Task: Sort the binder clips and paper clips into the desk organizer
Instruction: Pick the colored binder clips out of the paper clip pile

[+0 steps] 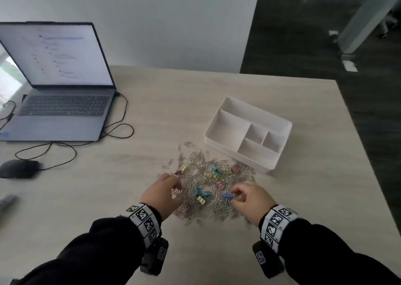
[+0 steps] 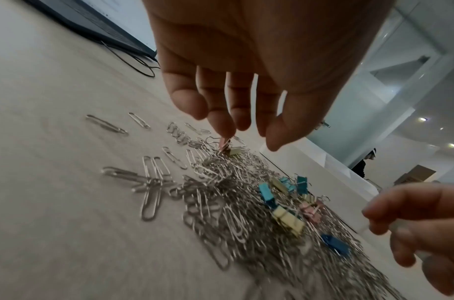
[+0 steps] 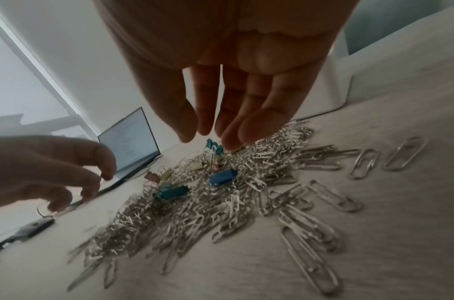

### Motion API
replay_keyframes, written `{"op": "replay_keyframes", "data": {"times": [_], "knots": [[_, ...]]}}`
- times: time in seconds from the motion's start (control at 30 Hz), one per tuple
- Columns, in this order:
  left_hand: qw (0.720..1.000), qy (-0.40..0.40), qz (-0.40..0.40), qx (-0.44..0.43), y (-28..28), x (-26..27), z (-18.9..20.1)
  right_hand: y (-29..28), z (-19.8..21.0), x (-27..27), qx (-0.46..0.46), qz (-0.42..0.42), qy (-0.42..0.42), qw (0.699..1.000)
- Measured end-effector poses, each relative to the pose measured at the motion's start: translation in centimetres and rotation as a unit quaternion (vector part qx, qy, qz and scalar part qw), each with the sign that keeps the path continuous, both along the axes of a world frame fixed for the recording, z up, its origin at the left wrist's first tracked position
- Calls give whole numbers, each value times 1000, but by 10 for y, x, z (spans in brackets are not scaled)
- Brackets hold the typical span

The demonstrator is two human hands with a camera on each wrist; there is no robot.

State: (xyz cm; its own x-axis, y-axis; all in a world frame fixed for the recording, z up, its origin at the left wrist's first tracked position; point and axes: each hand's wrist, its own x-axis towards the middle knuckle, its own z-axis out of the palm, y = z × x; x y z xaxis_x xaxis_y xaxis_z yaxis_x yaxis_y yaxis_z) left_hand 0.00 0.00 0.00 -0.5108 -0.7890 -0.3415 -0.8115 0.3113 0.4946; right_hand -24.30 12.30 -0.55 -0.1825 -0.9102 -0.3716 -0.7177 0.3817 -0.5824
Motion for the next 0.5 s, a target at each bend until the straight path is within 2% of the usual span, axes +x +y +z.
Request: {"op": "replay_keyframes", "data": {"times": [0.13,0.33,0.5], "knots": [[999,2,30,-20,-33,-2,-10,-10,-8,10,37,13,31,999],[999,4,-48,-17,-59,-20,-25,-18,-14,15,63,26,76,995],[997,10,-80,-6,-68,-32,-32,-21,-13,14,70,21,84,994]]}}
